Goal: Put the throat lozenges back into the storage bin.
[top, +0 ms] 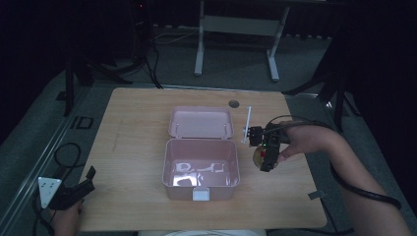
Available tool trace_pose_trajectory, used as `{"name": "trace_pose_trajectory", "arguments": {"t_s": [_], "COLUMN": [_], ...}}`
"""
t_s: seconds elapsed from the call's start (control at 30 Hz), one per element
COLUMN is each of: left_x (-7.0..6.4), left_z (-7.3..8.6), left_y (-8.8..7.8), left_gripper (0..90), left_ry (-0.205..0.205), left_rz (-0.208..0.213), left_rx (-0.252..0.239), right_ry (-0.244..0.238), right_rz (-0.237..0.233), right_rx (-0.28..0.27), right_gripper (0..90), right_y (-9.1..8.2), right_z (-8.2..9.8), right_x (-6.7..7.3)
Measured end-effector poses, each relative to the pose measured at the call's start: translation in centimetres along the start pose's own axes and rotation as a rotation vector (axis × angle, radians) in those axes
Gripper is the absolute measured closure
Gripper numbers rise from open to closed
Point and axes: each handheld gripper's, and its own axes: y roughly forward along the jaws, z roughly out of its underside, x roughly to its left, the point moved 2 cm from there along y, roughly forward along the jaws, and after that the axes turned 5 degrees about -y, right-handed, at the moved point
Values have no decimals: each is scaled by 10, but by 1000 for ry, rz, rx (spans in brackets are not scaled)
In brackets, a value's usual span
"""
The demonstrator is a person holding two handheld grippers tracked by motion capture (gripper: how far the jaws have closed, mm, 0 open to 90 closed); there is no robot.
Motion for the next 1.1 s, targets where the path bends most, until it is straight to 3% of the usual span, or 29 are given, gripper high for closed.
{"name": "trace_pose_trajectory", "arguments": {"t_s": [0.2, 0.57, 0.83, 1.1], "left_x": [0, 0, 0, 0], "left_z": [0, 0, 0, 0], "left_y": [0, 0, 0, 0], "left_gripper": [24, 24, 24, 25], "left_ry": [-1, 0, -1, 2], "left_rz": [1, 3, 5, 5], "left_rx": [0, 1, 0, -1], "right_ry": [-44, -135, -183, -206], "right_rz": [10, 10, -11, -42], "right_rx": [-13, -8, -10, -6], "right_gripper": [202, 202, 202, 202], "right_y": [-17, -20, -3, 32], "right_z": [-24, -67, -90, -105], "right_x": [7, 15, 14, 10]}}
